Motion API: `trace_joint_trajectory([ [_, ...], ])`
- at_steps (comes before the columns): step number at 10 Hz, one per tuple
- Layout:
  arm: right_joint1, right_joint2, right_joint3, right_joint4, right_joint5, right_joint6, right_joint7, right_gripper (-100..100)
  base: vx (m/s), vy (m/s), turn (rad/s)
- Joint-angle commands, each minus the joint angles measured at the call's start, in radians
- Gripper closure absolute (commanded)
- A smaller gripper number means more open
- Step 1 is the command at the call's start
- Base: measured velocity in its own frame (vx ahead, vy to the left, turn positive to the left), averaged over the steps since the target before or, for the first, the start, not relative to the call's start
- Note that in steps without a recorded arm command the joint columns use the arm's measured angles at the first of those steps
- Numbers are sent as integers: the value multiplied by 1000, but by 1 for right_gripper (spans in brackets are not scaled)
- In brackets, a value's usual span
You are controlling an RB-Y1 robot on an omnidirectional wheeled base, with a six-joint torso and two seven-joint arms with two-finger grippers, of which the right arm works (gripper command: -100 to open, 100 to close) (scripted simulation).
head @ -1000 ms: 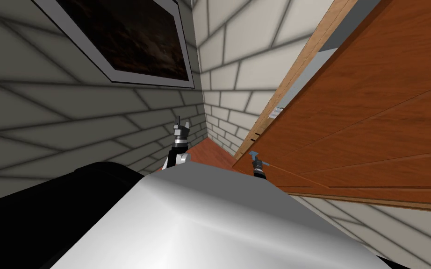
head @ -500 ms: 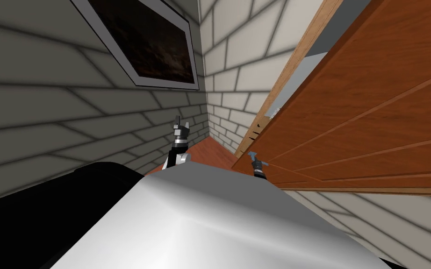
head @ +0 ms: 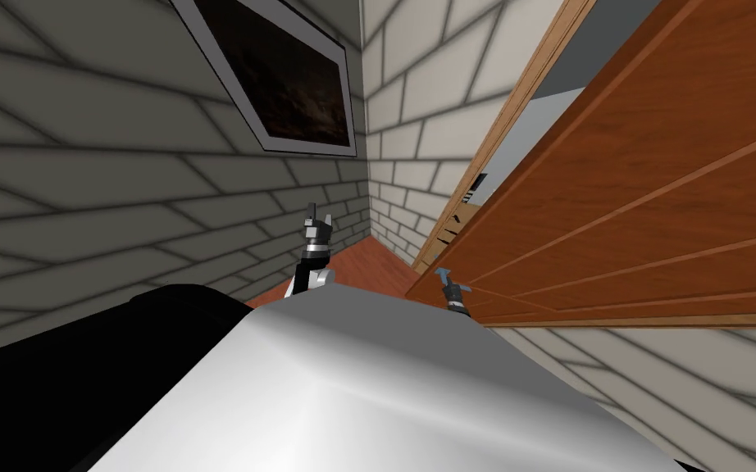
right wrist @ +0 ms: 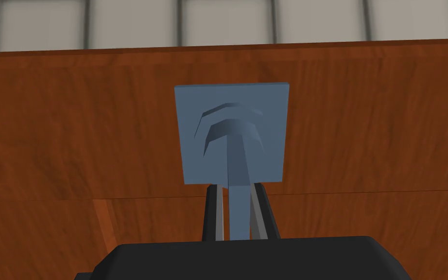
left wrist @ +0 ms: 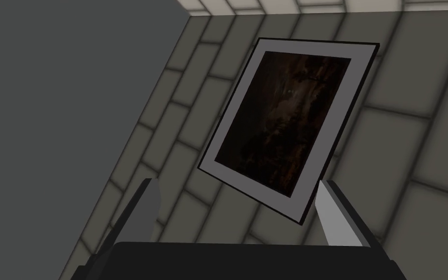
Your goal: Pull the door open
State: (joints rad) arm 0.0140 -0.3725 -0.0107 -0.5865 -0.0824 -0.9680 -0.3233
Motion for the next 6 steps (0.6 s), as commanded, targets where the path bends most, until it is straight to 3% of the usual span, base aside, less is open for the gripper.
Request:
trace_joint_trajectory([
  [1,10,-15,17,8,10,-29,-23,100,-206,-71,105],
  [3,25,-31,36,6,22,-52,-47,100,-226,-58,89],
  [4,19,-24,32,7,20,-45,-38,100,-100,-18,13],
  [6,43,-40,47,16,28,-84,-60,100,-181,-69,170],
])
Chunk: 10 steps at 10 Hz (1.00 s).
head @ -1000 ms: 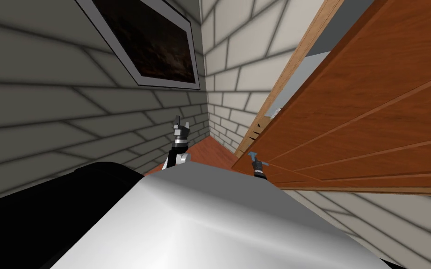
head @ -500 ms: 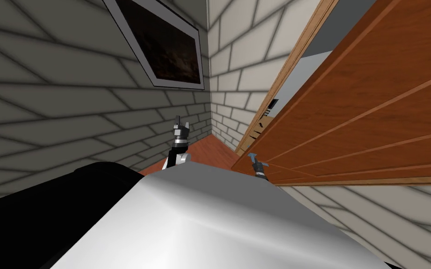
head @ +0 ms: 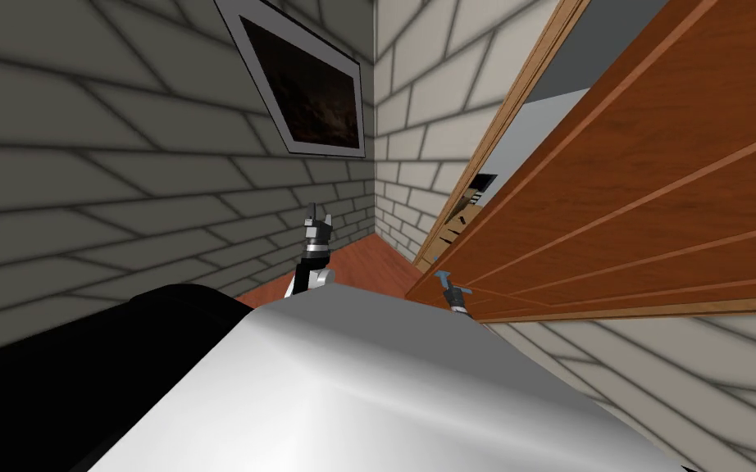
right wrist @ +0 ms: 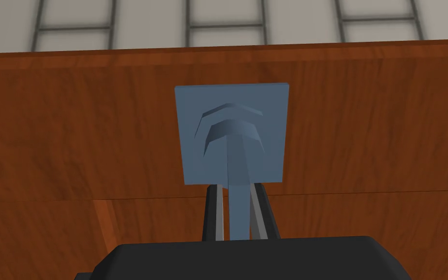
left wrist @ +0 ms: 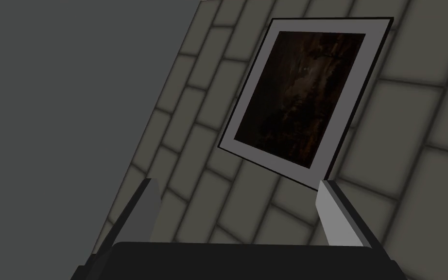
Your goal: Pull the door open
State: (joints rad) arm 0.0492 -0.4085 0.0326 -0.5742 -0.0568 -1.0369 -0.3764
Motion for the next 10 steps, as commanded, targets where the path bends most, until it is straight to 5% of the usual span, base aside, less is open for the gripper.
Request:
trace_joint_trajectory([
  [1,16,-12,9,6,5,-30,-15,100,-229,-65,163],
  [7,65,-54,37,23,20,-121,-61,100,-206,-73,137],
  [8,55,-46,38,29,20,-111,-56,100,-79,-28,28],
  [10,67,-52,43,40,22,-137,-63,100,-163,-76,189],
])
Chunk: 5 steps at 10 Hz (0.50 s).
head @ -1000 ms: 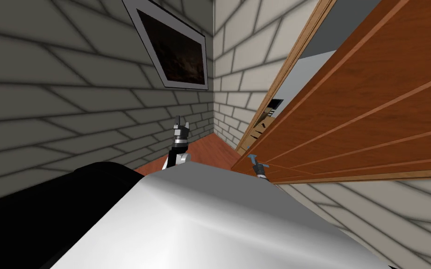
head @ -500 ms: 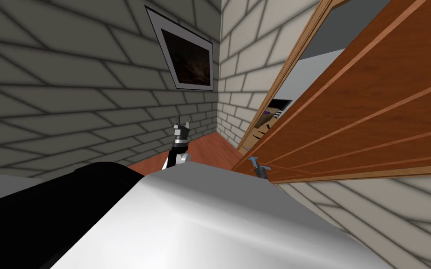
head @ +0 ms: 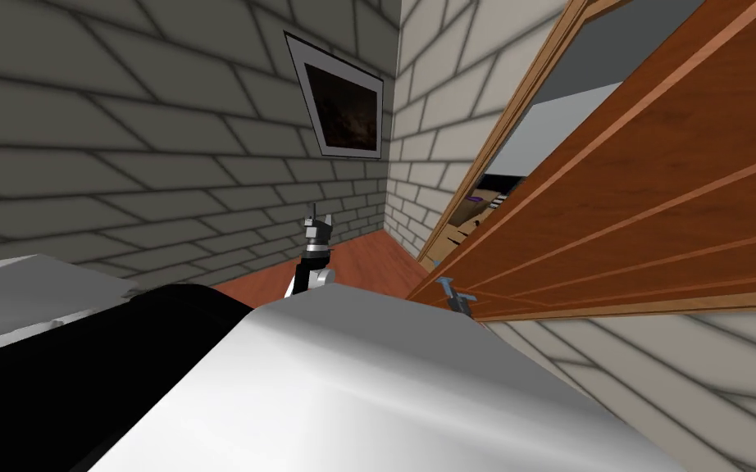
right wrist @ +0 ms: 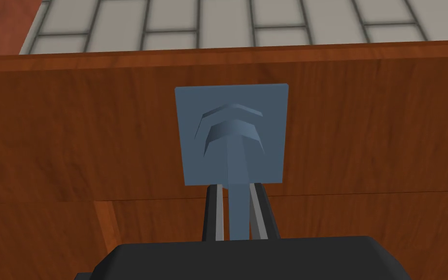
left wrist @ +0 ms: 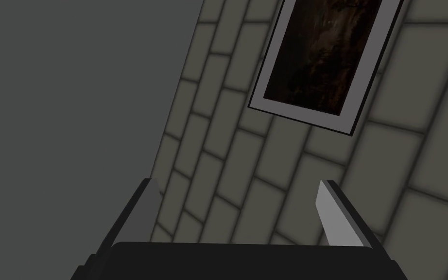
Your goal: Pull the door open
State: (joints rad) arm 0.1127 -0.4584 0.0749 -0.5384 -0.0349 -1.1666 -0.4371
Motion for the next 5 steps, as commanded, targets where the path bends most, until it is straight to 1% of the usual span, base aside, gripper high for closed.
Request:
trace_joint_trajectory([
  [1,8,-6,2,9,0,-18,-5,100,-215,-62,146],
  [2,12,-9,3,15,0,-29,-8,100,-207,-71,199],
  [3,14,-11,3,17,0,-35,-9,100,-176,-55,123],
  [5,23,-18,6,28,0,-59,-15,100,-179,-67,168],
])
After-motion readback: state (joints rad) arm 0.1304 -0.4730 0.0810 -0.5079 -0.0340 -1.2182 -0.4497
